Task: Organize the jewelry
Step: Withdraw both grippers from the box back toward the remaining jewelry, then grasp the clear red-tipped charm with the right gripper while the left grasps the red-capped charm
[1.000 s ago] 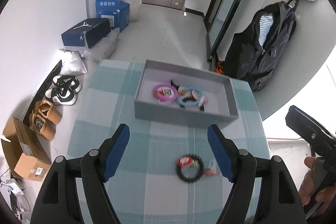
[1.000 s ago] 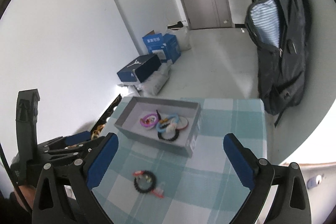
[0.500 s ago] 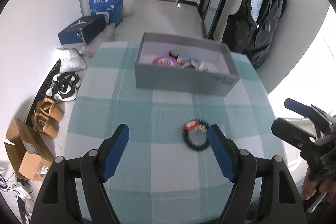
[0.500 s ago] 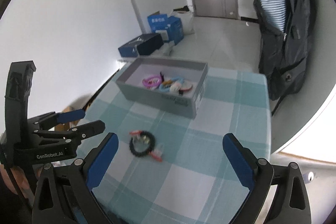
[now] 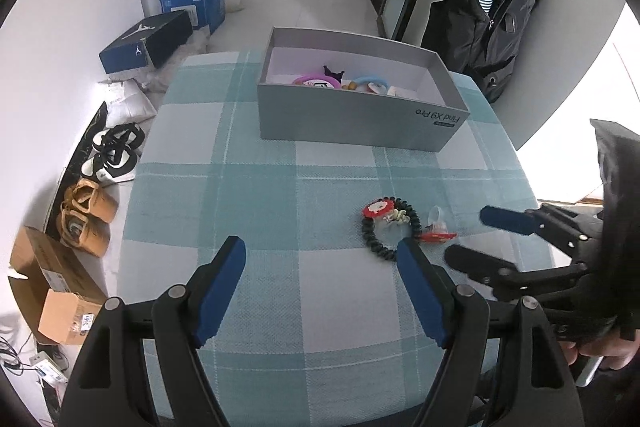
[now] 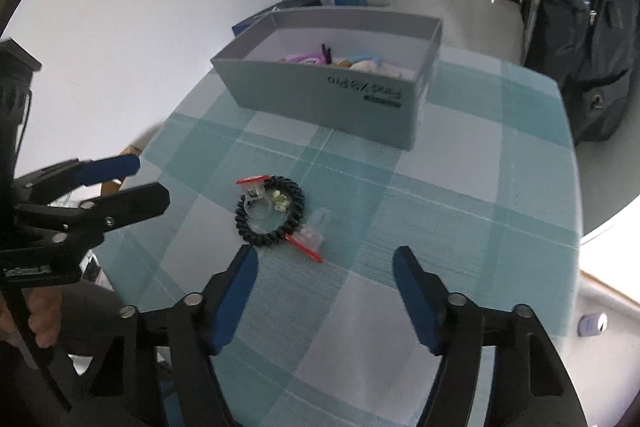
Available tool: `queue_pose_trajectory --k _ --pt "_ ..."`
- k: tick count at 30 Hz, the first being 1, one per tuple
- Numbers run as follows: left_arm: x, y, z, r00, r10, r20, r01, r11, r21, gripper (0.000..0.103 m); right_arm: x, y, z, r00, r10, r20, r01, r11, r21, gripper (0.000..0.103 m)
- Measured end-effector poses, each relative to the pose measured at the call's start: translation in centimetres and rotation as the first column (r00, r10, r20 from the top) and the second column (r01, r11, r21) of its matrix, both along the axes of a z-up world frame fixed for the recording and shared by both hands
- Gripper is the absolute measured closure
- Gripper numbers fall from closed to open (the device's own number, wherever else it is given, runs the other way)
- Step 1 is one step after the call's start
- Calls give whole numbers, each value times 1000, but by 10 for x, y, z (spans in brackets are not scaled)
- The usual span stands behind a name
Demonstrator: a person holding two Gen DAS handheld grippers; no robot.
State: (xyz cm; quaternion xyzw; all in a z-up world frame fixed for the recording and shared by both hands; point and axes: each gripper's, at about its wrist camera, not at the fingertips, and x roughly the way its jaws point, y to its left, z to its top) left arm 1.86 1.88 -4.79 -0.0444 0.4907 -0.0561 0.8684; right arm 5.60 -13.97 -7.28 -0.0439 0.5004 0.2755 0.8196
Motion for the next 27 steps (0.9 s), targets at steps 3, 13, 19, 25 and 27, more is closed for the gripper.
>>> queue_pose_trajectory --k 3,13,19,25,27 --pt "1 3 -2 1000 3 -9 -3 1000 -4 29 2 8 -6 1000 16 -18 -16 1000 -6 46" --pt "4 12 -1 1000 21 -21 -22 999 -33 29 5 21 -11 999 28 -18 -28 999 -28 63" --pt "5 12 -3 999 21 -32 -22 999 -36 29 6 24 -11 999 30 -16 -31 999 -40 77" --pt "7 11 -3 999 20 -36 -22 999 -39 29 6 25 -12 999 31 -14 -32 998 -49 81" --pt "8 10 -4 999 19 -43 -21 999 -46 29 6 23 -12 999 32 -12 -33 998 -48 81"
